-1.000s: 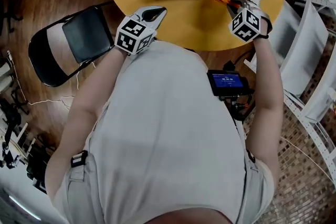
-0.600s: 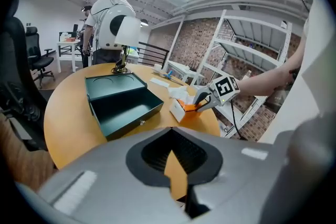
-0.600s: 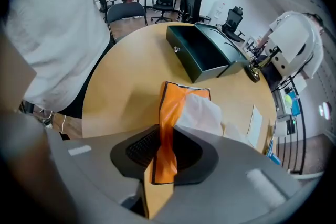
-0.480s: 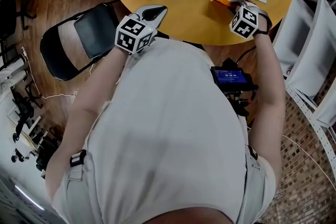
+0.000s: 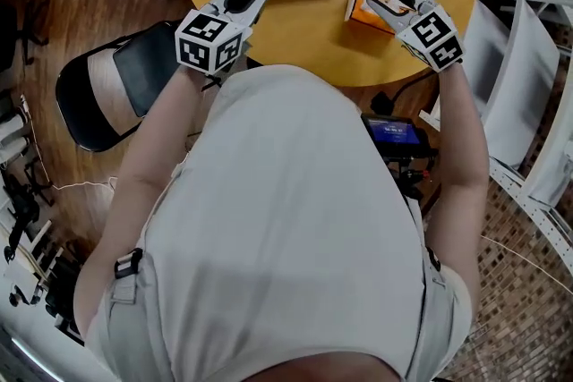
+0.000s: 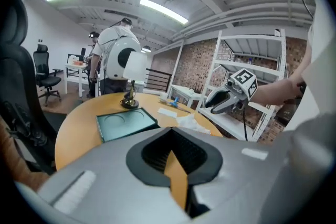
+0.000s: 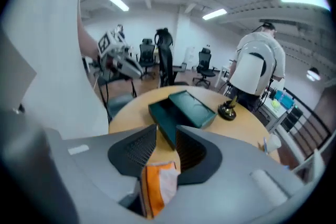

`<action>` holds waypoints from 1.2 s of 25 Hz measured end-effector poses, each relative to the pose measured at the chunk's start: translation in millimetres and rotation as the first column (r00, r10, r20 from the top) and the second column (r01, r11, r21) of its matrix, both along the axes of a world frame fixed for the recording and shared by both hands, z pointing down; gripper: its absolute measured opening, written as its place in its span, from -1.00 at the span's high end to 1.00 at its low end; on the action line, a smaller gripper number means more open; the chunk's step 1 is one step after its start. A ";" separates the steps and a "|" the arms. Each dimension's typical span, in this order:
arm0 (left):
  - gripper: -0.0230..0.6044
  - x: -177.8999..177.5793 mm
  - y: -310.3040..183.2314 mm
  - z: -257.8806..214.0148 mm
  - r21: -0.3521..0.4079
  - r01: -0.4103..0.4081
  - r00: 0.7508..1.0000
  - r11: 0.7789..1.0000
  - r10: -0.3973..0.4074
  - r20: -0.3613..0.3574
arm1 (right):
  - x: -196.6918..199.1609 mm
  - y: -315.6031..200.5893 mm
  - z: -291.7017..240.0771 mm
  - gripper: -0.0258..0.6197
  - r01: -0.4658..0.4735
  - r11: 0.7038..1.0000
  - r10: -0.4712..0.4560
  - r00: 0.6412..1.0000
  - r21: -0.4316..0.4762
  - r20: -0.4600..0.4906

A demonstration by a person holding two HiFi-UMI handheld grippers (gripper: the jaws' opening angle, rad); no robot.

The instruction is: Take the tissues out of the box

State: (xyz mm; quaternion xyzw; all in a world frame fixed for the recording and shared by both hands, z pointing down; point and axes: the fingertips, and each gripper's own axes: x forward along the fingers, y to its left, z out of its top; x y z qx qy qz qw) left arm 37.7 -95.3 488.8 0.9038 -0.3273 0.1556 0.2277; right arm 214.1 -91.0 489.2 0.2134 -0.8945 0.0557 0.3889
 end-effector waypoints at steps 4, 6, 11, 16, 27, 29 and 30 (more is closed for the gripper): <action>0.93 -0.7 -24.2 -47.9 0.100 0.011 0.998 0.995 -0.004 -0.067 | -32.5 -10.8 -66.3 0.66 -0.069 0.998 0.066 0.945 -0.001 0.321; 0.93 -0.8 -28.8 -56.2 0.124 0.005 0.996 0.992 0.006 -0.085 | -41.6 -14.9 -74.8 0.73 -0.095 0.995 0.089 0.919 -0.002 0.385; 0.93 10.6 -23.1 -43.9 0.113 -0.031 0.998 0.993 0.037 -0.056 | -38.4 -13.1 -69.1 0.92 -0.133 0.991 0.127 0.894 -0.016 0.430; 0.93 21.6 -24.6 -43.5 0.106 -0.060 0.997 0.993 0.065 -0.043 | -32.9 -6.4 -70.0 0.92 -0.124 0.992 0.107 0.898 0.013 0.426; 0.93 34.4 -18.4 -30.7 0.093 -0.073 0.996 0.993 0.077 -0.034 | -31.7 6.2 -55.8 0.92 -0.104 0.994 0.082 0.905 0.029 0.418; 0.93 27.8 -17.1 -41.4 0.100 -0.072 0.996 0.992 0.076 -0.035 | -39.4 7.3 -65.2 0.92 -0.099 0.995 0.075 0.905 0.035 0.419; 0.93 25.7 -17.8 -44.7 0.103 -0.072 0.997 0.992 0.076 -0.035 | -42.1 6.7 -67.3 0.92 -0.095 0.995 0.072 0.905 0.035 0.419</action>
